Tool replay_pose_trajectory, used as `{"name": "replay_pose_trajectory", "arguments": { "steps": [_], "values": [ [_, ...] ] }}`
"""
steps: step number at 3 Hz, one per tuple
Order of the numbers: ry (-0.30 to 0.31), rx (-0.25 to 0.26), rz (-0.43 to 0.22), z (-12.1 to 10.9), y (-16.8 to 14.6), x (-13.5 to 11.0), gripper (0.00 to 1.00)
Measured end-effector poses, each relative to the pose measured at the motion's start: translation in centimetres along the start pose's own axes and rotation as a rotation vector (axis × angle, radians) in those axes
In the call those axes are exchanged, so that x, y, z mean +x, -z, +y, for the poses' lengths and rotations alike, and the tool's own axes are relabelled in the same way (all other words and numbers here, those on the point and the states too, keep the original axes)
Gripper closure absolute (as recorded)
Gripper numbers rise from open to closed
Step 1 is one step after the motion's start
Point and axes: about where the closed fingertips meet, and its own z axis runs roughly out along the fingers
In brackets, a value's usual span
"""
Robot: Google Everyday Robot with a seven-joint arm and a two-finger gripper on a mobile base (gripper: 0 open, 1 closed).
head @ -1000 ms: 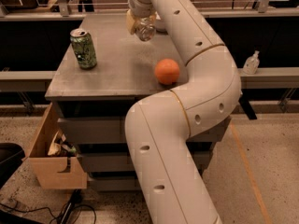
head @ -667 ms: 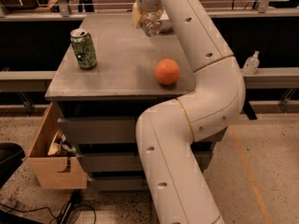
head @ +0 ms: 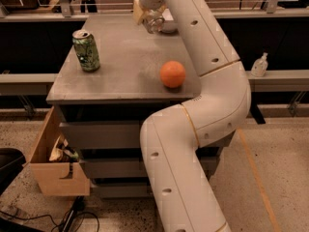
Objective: Place 7up can upright
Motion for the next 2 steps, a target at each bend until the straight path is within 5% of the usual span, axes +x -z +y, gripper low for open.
{"name": "replay_pose_trajectory", "arguments": {
  "steps": [2],
  "values": [
    [0.042, 0.05, -0.012, 0.2, 2.6, -0.9, 1.0]
  ]
}}
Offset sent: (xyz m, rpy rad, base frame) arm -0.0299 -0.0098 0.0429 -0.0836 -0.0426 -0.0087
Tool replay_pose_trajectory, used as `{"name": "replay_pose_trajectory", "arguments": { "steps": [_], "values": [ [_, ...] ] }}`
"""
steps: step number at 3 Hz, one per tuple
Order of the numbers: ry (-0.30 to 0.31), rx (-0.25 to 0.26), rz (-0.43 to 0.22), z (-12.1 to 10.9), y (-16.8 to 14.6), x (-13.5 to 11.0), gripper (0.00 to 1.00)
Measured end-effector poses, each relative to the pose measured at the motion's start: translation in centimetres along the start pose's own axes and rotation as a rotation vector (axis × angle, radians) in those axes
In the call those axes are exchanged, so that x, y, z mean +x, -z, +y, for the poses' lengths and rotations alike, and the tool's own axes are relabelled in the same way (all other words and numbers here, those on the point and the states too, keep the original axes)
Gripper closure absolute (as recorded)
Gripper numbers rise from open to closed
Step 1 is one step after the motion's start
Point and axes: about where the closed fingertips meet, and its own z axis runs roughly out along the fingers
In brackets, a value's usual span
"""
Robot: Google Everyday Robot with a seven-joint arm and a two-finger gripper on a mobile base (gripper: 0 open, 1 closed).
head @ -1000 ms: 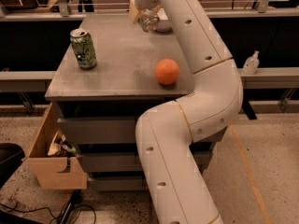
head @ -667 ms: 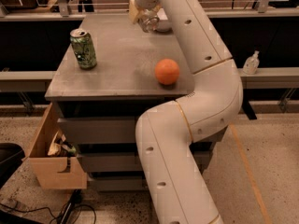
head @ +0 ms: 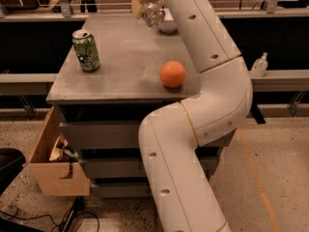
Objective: Place 7up can upright
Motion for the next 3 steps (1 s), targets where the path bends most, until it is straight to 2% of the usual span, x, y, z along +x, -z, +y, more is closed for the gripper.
{"name": "replay_pose_trajectory", "arguments": {
  "steps": [1, 2, 3],
  "values": [
    [0.023, 0.031, 0.004, -0.3, 1.7, -0.3, 1.0],
    [0.047, 0.059, 0.031, -0.6, 3.7, -0.1, 1.0],
    [0.1, 0.103, 0.079, -0.6, 7.0, -0.1, 1.0]
  ]
}}
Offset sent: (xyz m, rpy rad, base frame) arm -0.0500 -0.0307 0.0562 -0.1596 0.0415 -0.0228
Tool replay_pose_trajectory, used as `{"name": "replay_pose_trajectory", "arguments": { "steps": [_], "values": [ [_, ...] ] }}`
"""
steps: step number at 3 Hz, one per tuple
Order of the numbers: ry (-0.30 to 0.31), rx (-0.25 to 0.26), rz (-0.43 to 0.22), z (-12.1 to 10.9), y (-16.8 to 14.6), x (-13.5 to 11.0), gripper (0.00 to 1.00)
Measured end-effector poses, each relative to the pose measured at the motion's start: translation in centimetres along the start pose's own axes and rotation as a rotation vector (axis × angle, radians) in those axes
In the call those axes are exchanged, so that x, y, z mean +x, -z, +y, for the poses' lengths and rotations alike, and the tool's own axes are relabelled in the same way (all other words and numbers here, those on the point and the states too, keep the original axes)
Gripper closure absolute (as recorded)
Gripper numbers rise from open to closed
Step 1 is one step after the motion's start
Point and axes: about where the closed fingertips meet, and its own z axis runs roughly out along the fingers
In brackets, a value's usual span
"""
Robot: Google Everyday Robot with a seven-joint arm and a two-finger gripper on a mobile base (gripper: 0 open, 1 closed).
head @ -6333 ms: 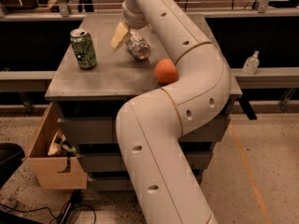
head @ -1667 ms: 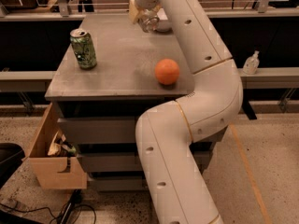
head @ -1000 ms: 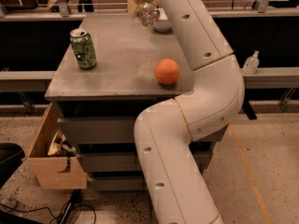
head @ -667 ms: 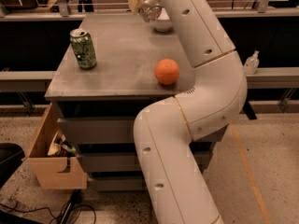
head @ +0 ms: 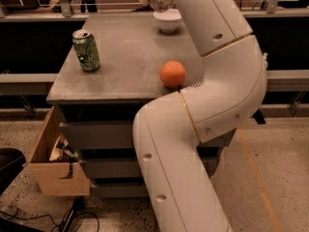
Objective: Place 7up can upright
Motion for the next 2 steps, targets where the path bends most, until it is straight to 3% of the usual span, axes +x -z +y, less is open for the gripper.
{"name": "replay_pose_trajectory", "arguments": {
  "steps": [2],
  "values": [
    [0.039, 0.081, 0.054, -2.0, 5.7, 0.9, 1.0]
  ]
}}
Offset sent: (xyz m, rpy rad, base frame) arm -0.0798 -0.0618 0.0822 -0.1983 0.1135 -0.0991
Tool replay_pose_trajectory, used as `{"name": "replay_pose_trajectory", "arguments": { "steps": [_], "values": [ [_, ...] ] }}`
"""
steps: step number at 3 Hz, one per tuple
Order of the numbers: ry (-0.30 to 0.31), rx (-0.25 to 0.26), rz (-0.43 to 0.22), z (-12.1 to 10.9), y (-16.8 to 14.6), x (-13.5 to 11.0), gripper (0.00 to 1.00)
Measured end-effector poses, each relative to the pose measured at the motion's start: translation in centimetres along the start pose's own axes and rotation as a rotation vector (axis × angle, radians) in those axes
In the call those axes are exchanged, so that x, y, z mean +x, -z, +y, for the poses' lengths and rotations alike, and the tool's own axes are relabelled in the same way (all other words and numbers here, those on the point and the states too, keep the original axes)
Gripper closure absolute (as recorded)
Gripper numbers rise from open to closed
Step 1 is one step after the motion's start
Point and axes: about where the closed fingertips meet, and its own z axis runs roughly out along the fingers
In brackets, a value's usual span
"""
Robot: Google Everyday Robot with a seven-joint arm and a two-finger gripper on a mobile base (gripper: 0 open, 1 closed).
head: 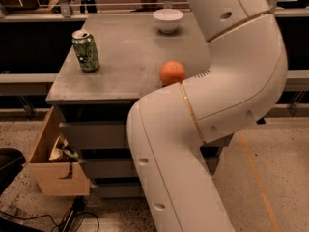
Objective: Place 7up can upright
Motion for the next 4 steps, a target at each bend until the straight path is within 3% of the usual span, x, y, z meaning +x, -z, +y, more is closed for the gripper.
{"name": "replay_pose_trajectory", "arguments": {
  "steps": [2, 4],
  "values": [
    [-0.039, 0.088, 0.022, -3.4, 5.7, 2.1, 1.0],
    [-0.137, 0.154, -0.001, -7.1, 9.5, 4.2, 1.0]
  ]
}}
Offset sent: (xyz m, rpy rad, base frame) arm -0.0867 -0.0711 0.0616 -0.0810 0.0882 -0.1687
